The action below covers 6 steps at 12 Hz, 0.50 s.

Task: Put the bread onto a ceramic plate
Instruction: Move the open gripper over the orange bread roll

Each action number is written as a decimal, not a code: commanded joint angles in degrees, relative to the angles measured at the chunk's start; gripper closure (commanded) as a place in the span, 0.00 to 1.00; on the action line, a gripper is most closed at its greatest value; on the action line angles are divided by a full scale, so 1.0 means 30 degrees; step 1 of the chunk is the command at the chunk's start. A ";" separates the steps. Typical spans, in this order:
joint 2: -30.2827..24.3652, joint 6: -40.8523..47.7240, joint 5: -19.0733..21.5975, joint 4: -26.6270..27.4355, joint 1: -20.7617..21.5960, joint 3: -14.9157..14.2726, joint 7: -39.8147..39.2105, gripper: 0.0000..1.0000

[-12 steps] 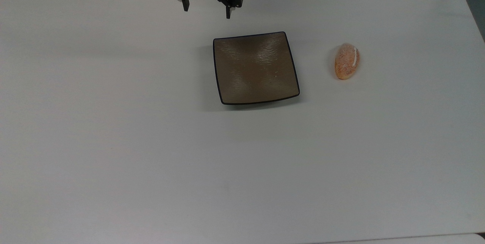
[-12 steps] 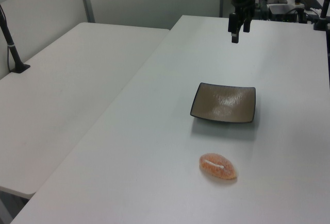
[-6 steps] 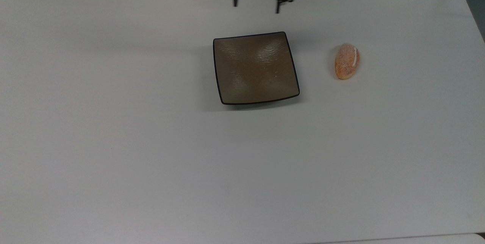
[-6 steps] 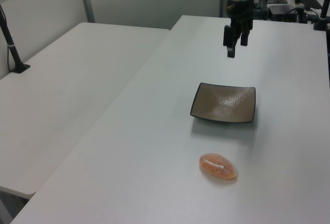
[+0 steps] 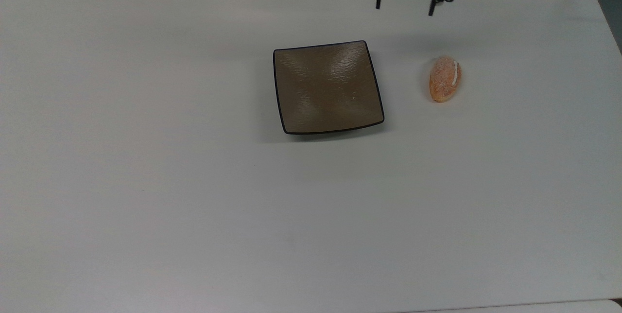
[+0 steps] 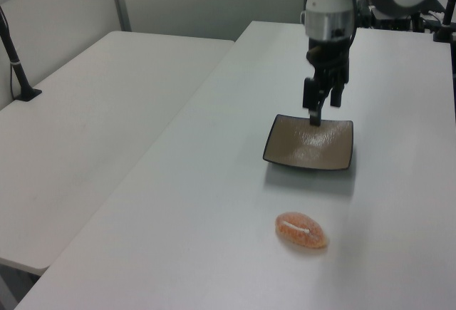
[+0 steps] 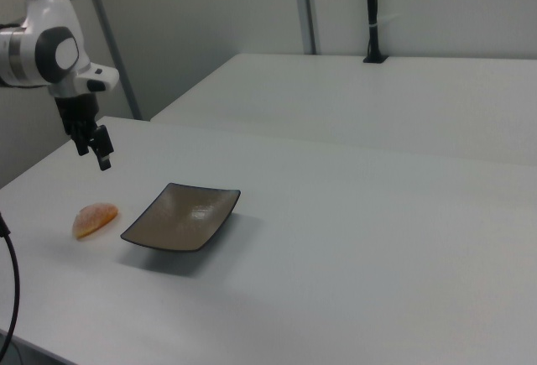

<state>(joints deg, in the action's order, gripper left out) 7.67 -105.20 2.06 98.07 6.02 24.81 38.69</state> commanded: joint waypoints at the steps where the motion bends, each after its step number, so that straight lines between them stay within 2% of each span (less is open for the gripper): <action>1: 0.1626 -0.2016 -0.0011 0.0065 0.0887 0.0637 0.1398 0.00; 4: 0.3412 -0.3661 -0.0681 0.0037 0.2178 0.0608 0.1719 0.00; 6: 0.4906 -0.4744 -0.2640 -0.0022 0.2999 0.0608 0.3297 0.00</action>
<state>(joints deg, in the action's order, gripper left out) 18.20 -116.03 -0.78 98.49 12.50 26.84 43.68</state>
